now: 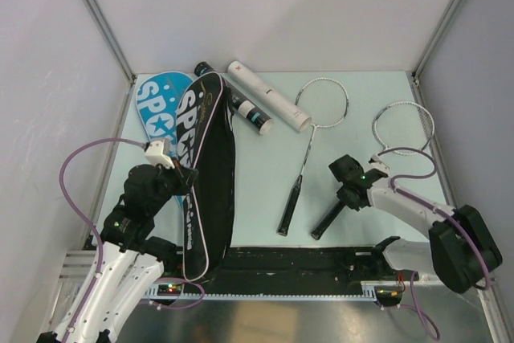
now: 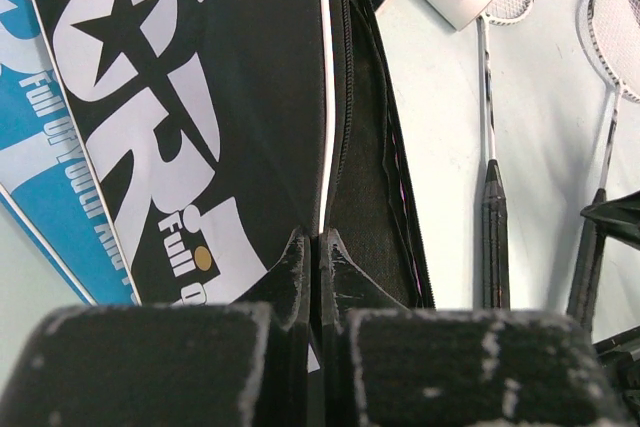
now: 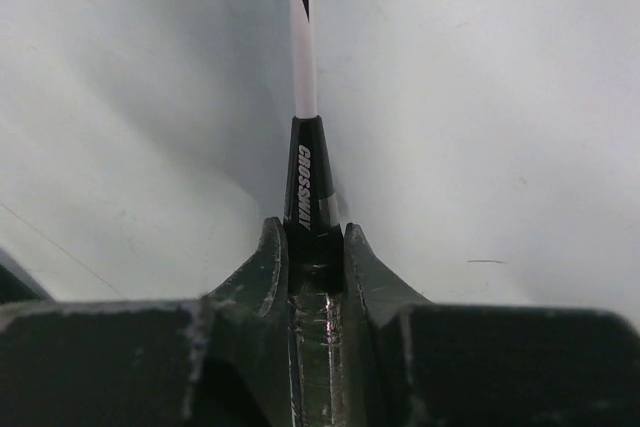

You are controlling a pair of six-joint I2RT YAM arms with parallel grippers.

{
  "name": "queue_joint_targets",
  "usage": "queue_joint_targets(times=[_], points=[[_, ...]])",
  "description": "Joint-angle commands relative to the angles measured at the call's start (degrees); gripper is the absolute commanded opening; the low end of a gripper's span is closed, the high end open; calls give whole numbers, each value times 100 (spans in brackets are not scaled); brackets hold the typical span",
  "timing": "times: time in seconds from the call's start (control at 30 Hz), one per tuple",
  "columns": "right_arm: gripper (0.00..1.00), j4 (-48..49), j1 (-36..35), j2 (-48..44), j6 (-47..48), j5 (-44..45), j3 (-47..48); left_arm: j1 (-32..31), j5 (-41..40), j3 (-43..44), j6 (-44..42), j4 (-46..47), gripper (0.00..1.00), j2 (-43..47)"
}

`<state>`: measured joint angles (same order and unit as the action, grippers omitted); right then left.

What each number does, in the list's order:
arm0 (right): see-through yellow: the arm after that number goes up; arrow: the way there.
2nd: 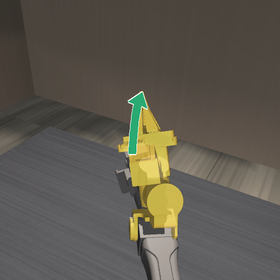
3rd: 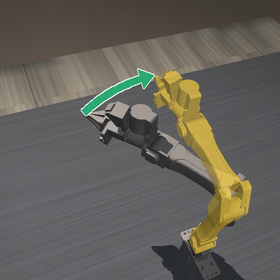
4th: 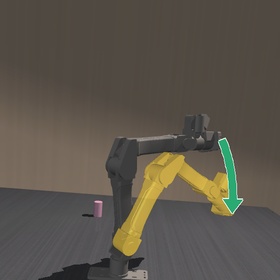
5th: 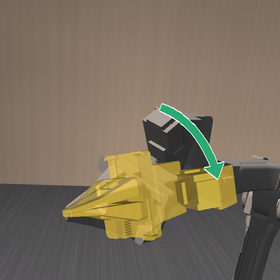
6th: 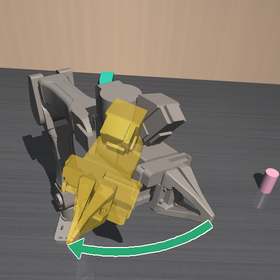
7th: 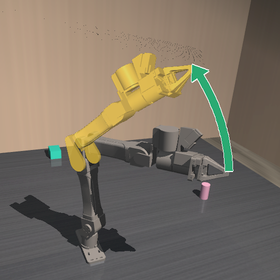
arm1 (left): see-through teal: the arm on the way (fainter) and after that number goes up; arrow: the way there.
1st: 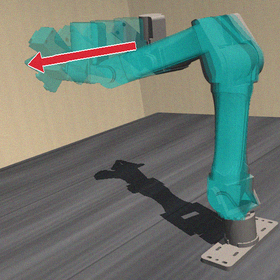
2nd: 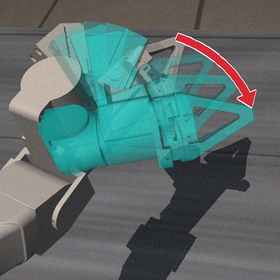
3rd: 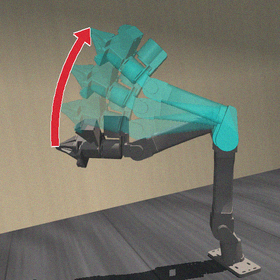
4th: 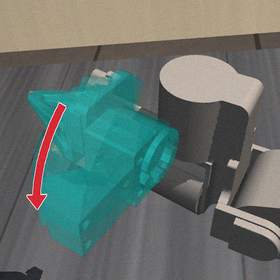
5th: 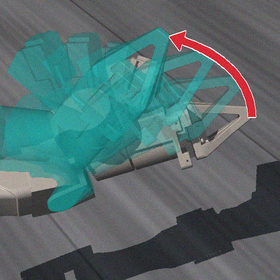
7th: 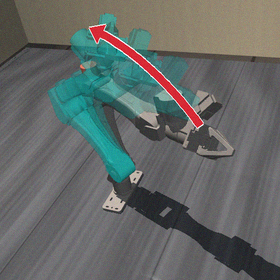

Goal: Pack up the badminton gear
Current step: Pick up the racket from the center of the board.

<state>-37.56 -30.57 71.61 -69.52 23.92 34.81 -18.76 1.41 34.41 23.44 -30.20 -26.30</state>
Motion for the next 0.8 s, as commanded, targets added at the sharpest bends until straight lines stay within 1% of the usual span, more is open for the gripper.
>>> queue_joint_targets(times=[0.0, 0.1, 0.13, 0.2, 0.3, 0.43, 0.57, 0.77], points=[[0, 71, -1, -798, 130, 1099, -9, 22, -104, 49, -127, 316, 0, 52], [0, 127, -104, -1257, 527, 1664, -9, 18, -120, 52, -117, 315, 0, 58], [0, 250, -136, -1419, 808, 1754, -13, 15, -122, 50, -110, 314, 0, 61], [0, 619, -253, -1736, 1412, 1804, -45, 18, -123, 57, -98, 315, 0, 48], [0, 1070, -493, -2135, 2266, 1834, -75, 19, -340, 68, 42, 314, 0, 32], [0, 1454, -932, -2533, 3013, 1826, -79, 21, -409, 78, 308, 340, 0, -91], [0, 1557, -1680, -2729, 3287, 1889, -36, 20, -394, 151, 500, 361, 0, -338], [0, 1073, -2939, -2644, 3176, 1728, 272, 20, -469, 326, 686, 550, 0, -604]])
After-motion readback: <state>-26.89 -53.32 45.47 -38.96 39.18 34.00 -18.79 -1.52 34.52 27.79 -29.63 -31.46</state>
